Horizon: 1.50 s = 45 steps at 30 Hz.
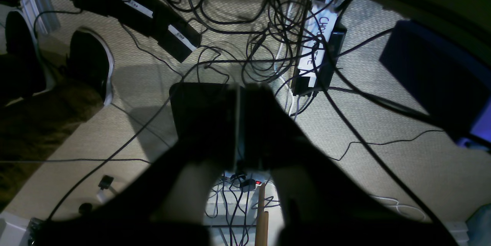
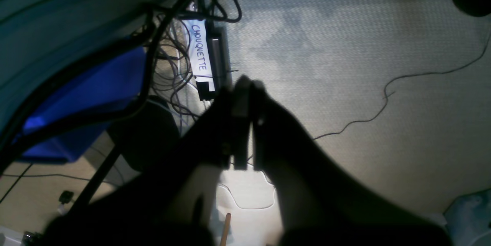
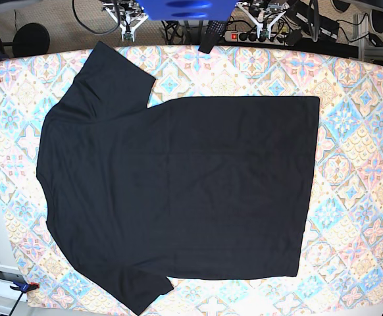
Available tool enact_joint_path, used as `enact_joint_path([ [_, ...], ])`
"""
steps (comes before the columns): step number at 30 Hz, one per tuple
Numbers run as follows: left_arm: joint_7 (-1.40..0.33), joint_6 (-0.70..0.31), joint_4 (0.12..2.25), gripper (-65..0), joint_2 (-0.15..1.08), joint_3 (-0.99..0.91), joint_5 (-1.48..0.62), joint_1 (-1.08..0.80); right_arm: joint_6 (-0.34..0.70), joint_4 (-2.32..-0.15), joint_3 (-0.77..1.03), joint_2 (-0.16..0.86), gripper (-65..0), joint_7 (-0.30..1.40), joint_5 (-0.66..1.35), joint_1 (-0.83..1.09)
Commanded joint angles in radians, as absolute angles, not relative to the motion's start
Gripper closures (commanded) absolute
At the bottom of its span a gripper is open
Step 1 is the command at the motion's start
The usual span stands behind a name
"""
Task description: Fold the T-shirt properly
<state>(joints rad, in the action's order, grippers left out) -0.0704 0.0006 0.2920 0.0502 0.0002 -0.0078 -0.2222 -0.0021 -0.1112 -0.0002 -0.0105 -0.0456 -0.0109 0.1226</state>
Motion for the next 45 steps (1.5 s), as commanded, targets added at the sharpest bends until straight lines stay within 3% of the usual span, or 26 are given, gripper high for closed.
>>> enact_joint_path([
  [1,-0.068,0.004,0.294,-1.1,0.051,-0.001,-0.013,-0.231,-0.004,-0.111,-0.002,-0.005,-0.2,-0.053,-0.008,0.131],
  [35,-0.065,0.004,0.297,-1.1,0.056,-0.001,-0.01,-0.249,-0.004,-0.108,0.001,-0.005,-0.2,-0.05,-0.008,0.136],
  [45,-0.044,0.004,0.315,-1.1,0.142,0.002,-0.015,-0.355,-0.004,-0.174,-0.004,0.064,0.0,-0.056,-0.01,0.294],
])
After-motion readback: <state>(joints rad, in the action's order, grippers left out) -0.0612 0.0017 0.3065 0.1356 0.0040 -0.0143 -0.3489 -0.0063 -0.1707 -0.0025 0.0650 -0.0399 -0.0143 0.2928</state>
